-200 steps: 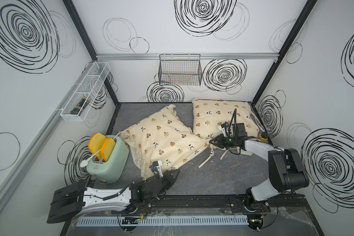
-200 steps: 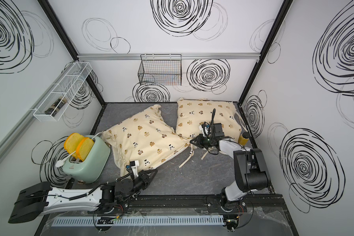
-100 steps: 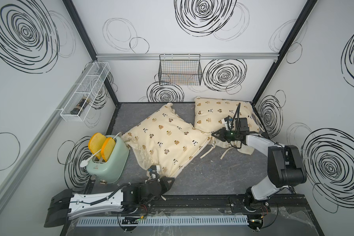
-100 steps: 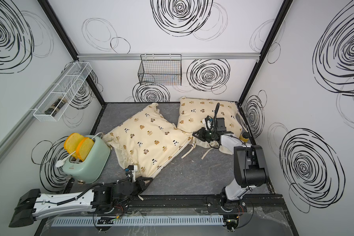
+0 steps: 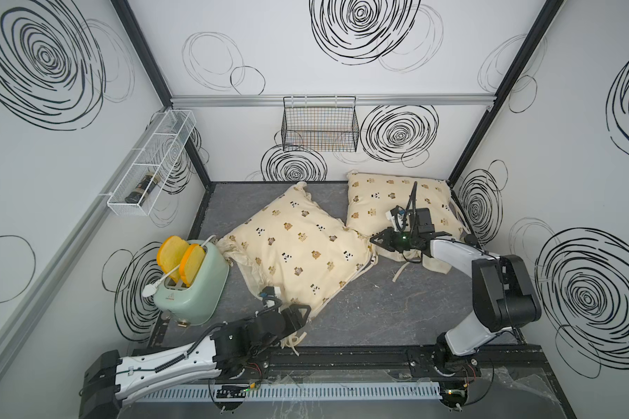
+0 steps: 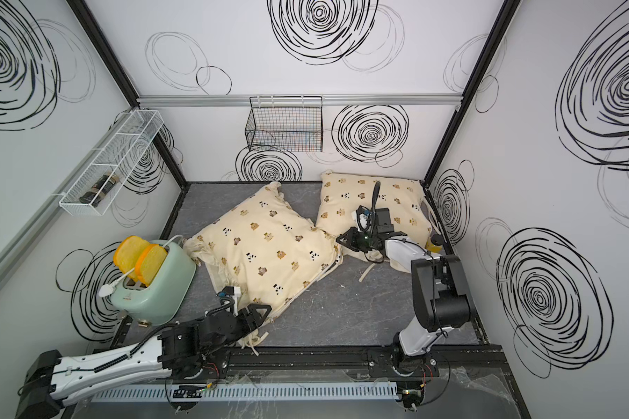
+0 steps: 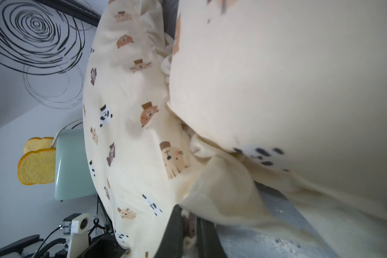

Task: Zip up pillowcases
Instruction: Zip the zipper on the pillowcase, then adjust the pillowcase at the center of the board.

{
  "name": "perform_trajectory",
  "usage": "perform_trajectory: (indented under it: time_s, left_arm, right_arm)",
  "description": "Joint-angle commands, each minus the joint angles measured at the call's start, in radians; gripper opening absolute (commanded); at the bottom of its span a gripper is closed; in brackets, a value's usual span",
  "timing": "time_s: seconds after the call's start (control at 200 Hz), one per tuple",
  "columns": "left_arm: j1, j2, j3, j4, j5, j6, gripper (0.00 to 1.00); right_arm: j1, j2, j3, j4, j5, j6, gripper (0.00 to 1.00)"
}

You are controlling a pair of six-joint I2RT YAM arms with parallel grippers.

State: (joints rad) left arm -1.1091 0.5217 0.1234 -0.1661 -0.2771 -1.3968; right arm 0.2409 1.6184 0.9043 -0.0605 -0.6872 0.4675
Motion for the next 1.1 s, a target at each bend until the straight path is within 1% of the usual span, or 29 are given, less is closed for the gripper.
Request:
perform_trajectory:
  time_s: [0.0,0.045,0.065,0.165,0.19,0.215,0.28,0.355,0.4,0.44,0.515,0.555,0.61,0.655,0.695,0.74,0.81,0.936,1.031,1.096]
  left_arm:
    - [0.072,0.043,0.098,-0.06,0.046,0.169,0.9]
    - [0.1,0.058,0.12,-0.071,0.063,0.209,1.0]
    - [0.111,0.064,0.132,-0.081,0.061,0.223,0.97]
    - [0.168,0.069,0.184,-0.146,0.034,0.291,0.96]
    - [0.191,0.068,0.197,-0.157,0.031,0.313,0.96]
    - [0.217,0.069,0.208,-0.169,0.026,0.333,0.96]
    - [0.299,0.079,0.224,-0.166,0.037,0.397,0.96]
    - [0.394,0.107,0.229,-0.135,0.071,0.46,0.96]
    - [0.433,0.131,0.227,-0.099,0.087,0.482,0.96]
    - [0.454,0.16,0.227,-0.059,0.096,0.498,0.96]
    - [0.458,0.24,0.256,-0.008,0.079,0.53,0.96]
    - [0.457,0.29,0.275,0.015,0.068,0.546,1.0]
    - [0.46,0.353,0.288,0.059,0.058,0.565,0.92]
    - [0.472,0.399,0.289,0.102,0.056,0.577,0.87]
    - [0.492,0.44,0.288,0.139,0.055,0.587,0.81]
    - [0.517,0.491,0.284,0.174,0.053,0.597,0.79]
    - [0.563,0.554,0.278,0.221,0.048,0.611,0.78]
    - [0.655,0.616,0.278,0.288,0.046,0.646,0.8]
    - [0.722,0.679,0.308,0.315,0.054,0.68,0.8]
    - [0.745,0.727,0.343,0.325,0.047,0.709,0.8]
  right_arm:
    - [0.1,-0.033,-0.002,-0.025,0.081,-0.021,0.0]
    - [0.14,-0.037,-0.021,-0.031,0.112,-0.019,0.0]
    - [0.158,-0.042,-0.031,-0.036,0.13,-0.015,0.0]
    - [0.251,-0.064,-0.08,-0.078,0.235,-0.026,0.0]
    - [0.273,-0.074,-0.087,-0.101,0.261,-0.039,0.04]
    - [0.293,-0.086,-0.094,-0.114,0.285,-0.057,0.11]
    - [0.321,-0.129,-0.109,-0.161,0.321,-0.091,0.42]
    - [0.324,-0.21,-0.111,-0.199,0.365,-0.119,0.71]
    - [0.322,-0.258,-0.097,-0.22,0.402,-0.132,0.83]
    - [0.321,-0.289,-0.084,-0.231,0.433,-0.139,0.88]
    - [0.317,-0.33,-0.1,-0.173,0.475,-0.154,0.88]
    - [0.316,-0.337,-0.123,-0.105,0.478,-0.148,0.86]
    - [0.312,-0.312,-0.137,-0.038,0.481,-0.134,0.81]
    - [0.309,-0.272,-0.129,-0.018,0.497,-0.133,0.72]
    - [0.306,-0.229,-0.105,-0.032,0.519,-0.12,0.65]
    - [0.3,-0.181,-0.056,-0.094,0.521,-0.103,0.61]
    - [0.301,-0.149,-0.038,-0.113,0.514,-0.101,0.6]
    - [0.302,-0.14,-0.096,-0.009,0.502,-0.096,0.6]
    - [0.308,-0.094,-0.12,0.014,0.514,-0.079,0.6]
    - [0.318,-0.072,-0.145,0.052,0.51,-0.061,0.6]
